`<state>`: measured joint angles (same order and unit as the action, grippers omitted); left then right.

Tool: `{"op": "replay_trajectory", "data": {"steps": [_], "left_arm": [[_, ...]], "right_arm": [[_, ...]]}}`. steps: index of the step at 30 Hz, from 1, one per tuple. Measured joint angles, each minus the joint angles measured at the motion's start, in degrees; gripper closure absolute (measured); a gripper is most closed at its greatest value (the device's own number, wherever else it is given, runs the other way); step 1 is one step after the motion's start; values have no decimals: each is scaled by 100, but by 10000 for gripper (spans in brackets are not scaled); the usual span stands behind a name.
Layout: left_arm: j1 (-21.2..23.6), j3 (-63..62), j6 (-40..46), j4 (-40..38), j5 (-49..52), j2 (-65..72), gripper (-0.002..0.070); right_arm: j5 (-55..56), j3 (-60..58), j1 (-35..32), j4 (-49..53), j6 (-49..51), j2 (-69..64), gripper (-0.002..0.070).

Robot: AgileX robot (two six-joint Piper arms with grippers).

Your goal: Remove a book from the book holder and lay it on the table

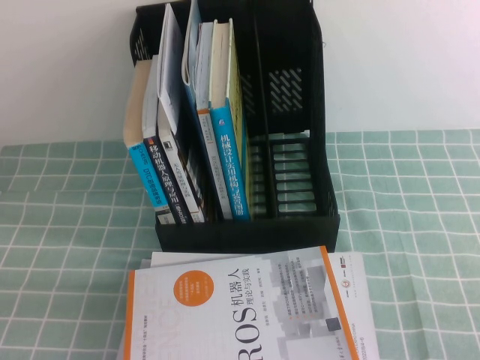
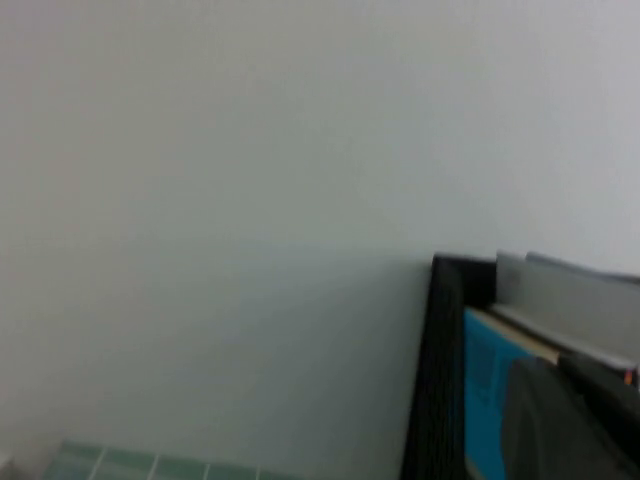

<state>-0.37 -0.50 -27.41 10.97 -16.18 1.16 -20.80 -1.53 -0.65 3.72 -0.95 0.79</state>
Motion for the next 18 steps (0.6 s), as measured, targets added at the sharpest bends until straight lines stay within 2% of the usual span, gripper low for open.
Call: {"op": "replay_trajectory", "data": {"steps": [5, 11, 18], "left_arm": [[0, 195, -137, -480, 1046, 39, 678], [0, 222, -173, -485, 2708, 39, 678], [0, 226, -113, -288, 2867, 39, 678]], "right_arm": [[0, 0, 0, 0, 0, 0, 678], [0, 0, 0, 0, 0, 0, 678], [0, 0, 0, 0, 0, 0, 678]]}}
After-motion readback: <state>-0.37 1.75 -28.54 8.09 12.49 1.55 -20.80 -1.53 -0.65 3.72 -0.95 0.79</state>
